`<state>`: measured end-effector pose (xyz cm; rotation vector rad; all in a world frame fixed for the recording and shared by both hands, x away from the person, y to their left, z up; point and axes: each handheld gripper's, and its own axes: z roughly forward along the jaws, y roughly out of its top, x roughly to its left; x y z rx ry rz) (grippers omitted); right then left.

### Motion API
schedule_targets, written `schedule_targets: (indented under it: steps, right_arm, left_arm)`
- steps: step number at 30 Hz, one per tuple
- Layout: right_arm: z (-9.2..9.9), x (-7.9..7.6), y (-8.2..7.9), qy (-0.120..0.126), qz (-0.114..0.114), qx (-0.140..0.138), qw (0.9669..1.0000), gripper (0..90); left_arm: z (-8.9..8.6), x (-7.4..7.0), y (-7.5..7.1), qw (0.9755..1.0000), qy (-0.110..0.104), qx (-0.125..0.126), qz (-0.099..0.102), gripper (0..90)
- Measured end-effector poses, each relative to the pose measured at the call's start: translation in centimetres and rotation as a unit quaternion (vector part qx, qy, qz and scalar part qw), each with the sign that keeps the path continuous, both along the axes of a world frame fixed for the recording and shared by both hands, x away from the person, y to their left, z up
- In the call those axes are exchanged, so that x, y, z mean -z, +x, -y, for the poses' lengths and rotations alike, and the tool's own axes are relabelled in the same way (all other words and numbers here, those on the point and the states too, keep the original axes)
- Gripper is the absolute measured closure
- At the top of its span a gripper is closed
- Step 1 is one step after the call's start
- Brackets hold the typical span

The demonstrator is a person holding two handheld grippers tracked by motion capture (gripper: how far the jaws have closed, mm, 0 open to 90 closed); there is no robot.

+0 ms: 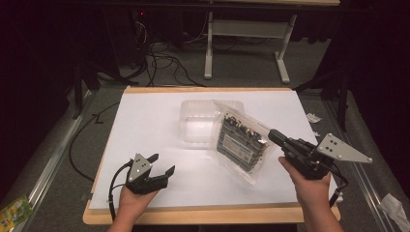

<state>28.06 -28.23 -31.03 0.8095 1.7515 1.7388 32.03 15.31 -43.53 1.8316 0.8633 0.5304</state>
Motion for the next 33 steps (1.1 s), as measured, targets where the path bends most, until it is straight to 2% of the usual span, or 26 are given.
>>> schedule_targets:
  steps: [3, 4, 7, 15, 19, 21, 24, 25, 26, 27, 29, 30, 31, 32, 33]
  right_arm:
    - [-1.0, -0.1, 0.1, -0.003, 0.001, -0.018, 0.9998, 90.0]
    - [-1.8, -0.1, 0.3, -0.004, 0.0, -0.031, 0.9995, 90.0]
    - [-2.5, 0.1, 0.4, -0.006, -0.004, -0.044, 0.999, 90.0]
    - [-3.6, 1.2, 0.4, -0.021, -0.015, -0.052, 0.9983, 90.0]
    - [-3.5, 1.4, 0.5, -0.022, -0.015, -0.053, 0.9982, 90.0]
    - [-3.4, 1.4, 0.4, -0.021, -0.016, -0.055, 0.9982, 90.0]
    - [-3.4, 1.4, 0.4, -0.022, -0.013, -0.057, 0.998, 90.0]
    - [-3.4, 1.4, 0.5, -0.02, -0.012, -0.058, 0.998, 90.0]
    - [-3.4, 1.4, 0.4, -0.021, -0.013, -0.059, 0.998, 90.0]
    - [-3.4, 1.4, 0.4, -0.021, -0.014, -0.059, 0.9979, 90.0]
    - [-3.4, 1.4, 0.4, -0.021, -0.013, -0.061, 0.9979, 90.0]
    - [-3.4, 1.4, 0.4, -0.019, -0.015, -0.06, 0.9979, 90.0]
    - [-3.4, 1.4, 0.3, -0.019, -0.015, -0.062, 0.9978, 90.0]
    - [-3.5, 1.4, 0.3, -0.019, -0.015, -0.063, 0.9977, 90.0]
    - [-3.5, 1.5, 0.3, -0.018, -0.015, -0.064, 0.9977, 90.0]
  left_arm:
    - [0.2, -0.2, -0.2, 1.0, -0.003, 0.003, 0.004, 27.6]
    - [0.3, -0.3, -0.2, 1.0, -0.003, 0.005, 0.007, 27.7]
    - [0.5, -0.5, -0.4, 0.9998, -0.016, 0.009, 0.004, 28.8]
    - [1.7, -1.3, -0.5, 0.9995, -0.021, 0.021, 0.009, 34.2]
    - [2.6, -2.1, -0.3, 0.9987, -0.036, 0.034, 0.01, 34.0]
    - [2.9, -2.7, 0.0, 0.9985, -0.037, 0.039, 0.009, 33.7]
    - [3.4, -3.9, 1.1, 0.9978, -0.052, 0.04, 0.012, 34.1]
    - [3.4, -3.9, 1.1, 0.9978, -0.052, 0.04, 0.012, 34.1]
    - [3.8, -4.8, 1.8, 0.9971, -0.06, 0.044, 0.016, 34.1]
    - [3.8, -4.8, 1.8, 0.9971, -0.06, 0.044, 0.016, 34.1]
    - [4.1, -6.0, 2.7, 0.9958, -0.074, 0.049, 0.02, 34.1]
    - [4.4, -7.3, 3.5, 0.9938, -0.091, 0.059, 0.025, 34.0]
    - [4.7, -7.9, 4.0, 0.993, -0.097, 0.062, 0.027, 34.0]
    - [4.7, -7.9, 4.0, 0.993, -0.097, 0.062, 0.027, 33.6]
    - [5.3, -8.9, 4.8, 0.9923, -0.096, 0.071, 0.032, 32.9]
